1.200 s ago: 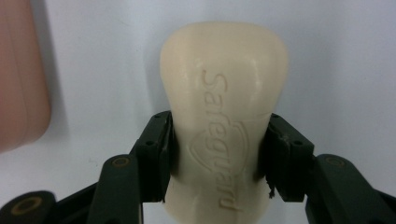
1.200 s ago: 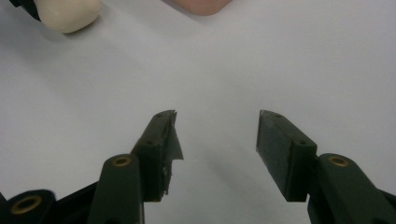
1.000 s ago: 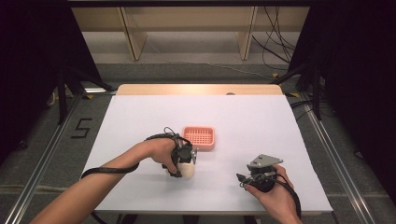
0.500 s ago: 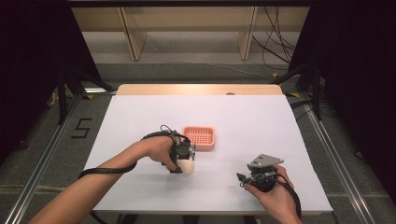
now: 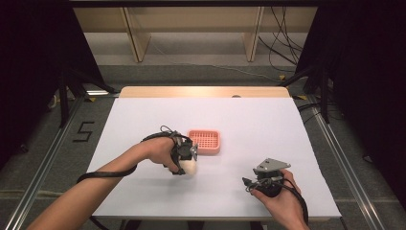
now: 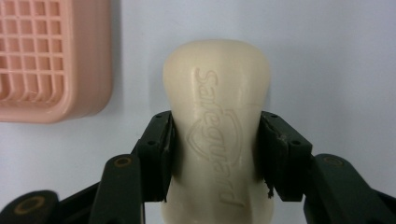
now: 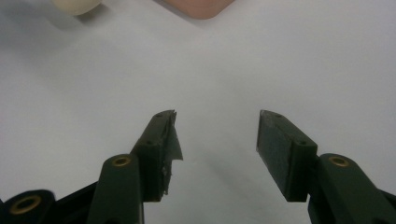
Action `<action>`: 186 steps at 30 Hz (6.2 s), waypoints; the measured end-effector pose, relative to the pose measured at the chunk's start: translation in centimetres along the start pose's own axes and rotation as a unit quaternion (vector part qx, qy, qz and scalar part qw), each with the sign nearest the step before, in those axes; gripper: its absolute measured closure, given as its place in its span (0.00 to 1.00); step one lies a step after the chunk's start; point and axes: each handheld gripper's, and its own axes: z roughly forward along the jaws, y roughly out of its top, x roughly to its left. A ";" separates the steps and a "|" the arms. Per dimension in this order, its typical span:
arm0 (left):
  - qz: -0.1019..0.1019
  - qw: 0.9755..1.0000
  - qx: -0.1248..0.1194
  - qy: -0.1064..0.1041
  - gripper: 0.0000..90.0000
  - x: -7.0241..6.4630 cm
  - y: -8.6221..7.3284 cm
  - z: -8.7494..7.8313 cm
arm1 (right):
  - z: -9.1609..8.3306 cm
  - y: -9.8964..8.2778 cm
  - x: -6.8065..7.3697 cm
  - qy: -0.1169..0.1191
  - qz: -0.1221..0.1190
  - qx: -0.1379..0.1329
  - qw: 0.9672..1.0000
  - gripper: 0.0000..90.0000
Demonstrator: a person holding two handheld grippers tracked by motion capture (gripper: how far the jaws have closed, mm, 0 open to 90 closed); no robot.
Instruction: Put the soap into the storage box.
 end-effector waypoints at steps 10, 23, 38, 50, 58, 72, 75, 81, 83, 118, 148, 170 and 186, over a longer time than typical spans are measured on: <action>-0.007 1.000 -0.008 0.012 0.54 0.4 0.0 -0.5 | 0.1 0.0 -0.1 -0.003 -0.004 -0.006 1.000 0.53; -0.005 1.000 -0.013 0.022 0.54 1.1 0.0 -1.0 | 0.1 -0.1 0.0 -0.001 -0.007 -0.007 1.000 0.53; 0.008 0.999 -0.023 0.044 0.54 1.4 0.8 -1.7 | 0.2 0.0 0.0 0.000 -0.018 -0.008 1.000 0.53; -0.003 0.997 -0.043 0.068 0.54 1.8 0.9 -2.1 | 0.2 0.0 0.0 0.000 -0.017 -0.007 1.000 0.53; -0.008 0.994 -0.058 0.089 0.54 2.1 1.0 -2.3 | 0.2 0.0 0.0 0.000 -0.017 -0.007 1.000 0.53; -0.017 0.991 -0.074 0.110 0.54 2.8 1.1 -2.7 | 0.2 0.0 0.0 -0.001 -0.018 -0.009 1.000 0.53; -0.016 0.991 -0.074 0.113 0.54 3.0 1.1 -2.7 | 0.2 0.0 0.0 -0.001 -0.019 -0.008 1.000 0.53; -0.015 0.990 -0.077 0.118 0.54 3.3 1.4 -2.9 | 0.2 0.0 0.0 0.000 -0.018 -0.009 1.000 0.53; -0.016 0.990 -0.079 0.118 0.54 3.3 1.4 -2.8 | 0.2 0.0 0.0 0.000 -0.018 -0.009 1.000 0.53; -0.012 0.989 -0.078 0.128 0.54 5.0 2.3 -2.3 | 0.2 -0.1 0.0 -0.001 -0.008 -0.009 1.000 0.53; -0.008 0.988 -0.078 0.130 0.54 6.0 3.7 -1.7 | 0.2 -0.1 0.0 -0.001 -0.010 -0.012 1.000 0.53; -0.009 0.989 -0.075 0.128 0.54 6.6 4.2 -0.8 | 0.1 0.0 0.2 0.000 0.001 -0.010 1.000 0.53; -0.012 0.989 -0.072 0.126 0.54 7.2 4.2 0.2 | 0.2 -0.1 0.0 -0.001 -0.013 -0.011 1.000 0.53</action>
